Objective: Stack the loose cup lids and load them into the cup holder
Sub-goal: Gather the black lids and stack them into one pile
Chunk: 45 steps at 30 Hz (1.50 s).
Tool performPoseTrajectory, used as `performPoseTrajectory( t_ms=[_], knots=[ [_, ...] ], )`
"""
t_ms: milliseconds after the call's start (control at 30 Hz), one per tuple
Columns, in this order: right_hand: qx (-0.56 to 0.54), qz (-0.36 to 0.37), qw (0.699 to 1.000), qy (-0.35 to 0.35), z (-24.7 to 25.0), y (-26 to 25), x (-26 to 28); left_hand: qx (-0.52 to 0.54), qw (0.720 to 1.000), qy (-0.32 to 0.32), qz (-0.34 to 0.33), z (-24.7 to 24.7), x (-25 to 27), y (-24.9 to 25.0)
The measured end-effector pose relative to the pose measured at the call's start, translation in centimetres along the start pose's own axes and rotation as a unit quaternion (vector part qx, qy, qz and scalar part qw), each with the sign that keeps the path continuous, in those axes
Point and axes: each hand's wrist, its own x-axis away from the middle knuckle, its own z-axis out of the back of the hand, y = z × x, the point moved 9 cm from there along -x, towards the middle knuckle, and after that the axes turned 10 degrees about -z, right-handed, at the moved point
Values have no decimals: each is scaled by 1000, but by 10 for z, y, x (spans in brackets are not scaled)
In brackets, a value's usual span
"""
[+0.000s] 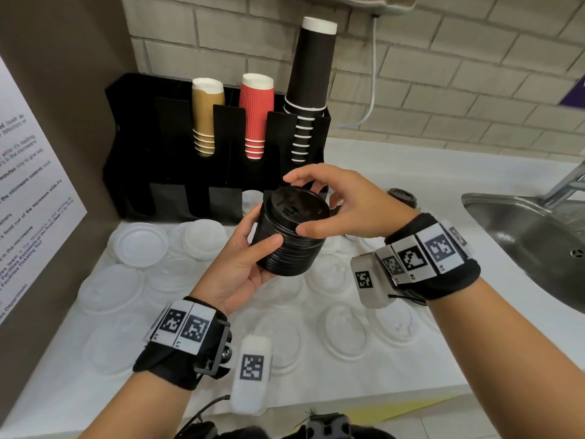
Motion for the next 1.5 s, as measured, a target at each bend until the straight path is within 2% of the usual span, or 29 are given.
performPoseTrajectory(
  t_ms=[100,167,233,300,367,433,500,567,633,700,867,967,1033,1167,1267,1300,1333,1367,1433,1467,1500],
  knots=[
    [-30,-21,999,10,6,5,5,4,1000,-3,-1,-3,-1,-1],
    [-71,-61,994,53,23,20,12,18,1000,-6,-1,-3,-3,-1],
    [-80,-123,984,105,46,48,22,26,1000,2,-9,0,-5,0],
    [-35,-217,968,121,63,87,35,31,999,5,-20,3,-7,1],
    [61,-325,940,88,71,129,52,36,999,6,-29,5,-10,0],
    [177,-408,895,30,71,163,70,40,999,14,-31,6,-13,-1],
    [279,-460,842,-48,63,187,88,36,999,11,-31,5,-16,-3],
    [334,-488,799,-106,54,204,103,33,999,6,-30,3,-17,-4],
    [333,-507,785,-125,49,217,112,32,999,5,-28,1,-17,-5],
    [317,-517,784,-136,41,227,118,29,999,3,-25,0,-17,-7],
    [291,-489,814,-114,24,237,113,27,999,-3,-22,-7,-17,-8],
    [309,-477,818,-92,26,237,113,30,999,-4,-19,-8,-16,-9],
    [373,-463,800,-78,32,233,111,34,999,2,-17,-6,-15,-10],
    [542,-420,725,-65,45,215,99,37,999,7,-14,-8,-14,-11],
    [592,-399,700,-12,59,185,86,39,999,4,-13,-11,-13,-12],
    [593,-387,706,16,64,171,81,39,999,1,-12,-12,-13,-13],
    [576,-364,730,48,66,156,75,38,999,0,-11,-14,-12,-13],
    [532,-327,777,82,67,141,68,38,999,-1,-9,-15,-12,-13],
    [340,-236,901,126,63,108,57,41,999,-6,-4,-18,-12,-14],
    [221,-189,947,135,62,92,53,41,999,-8,0,-19,-12,-15],
    [120,-145,973,133,60,78,49,38,999,-9,-1,-21,-14,-15]
  ],
)
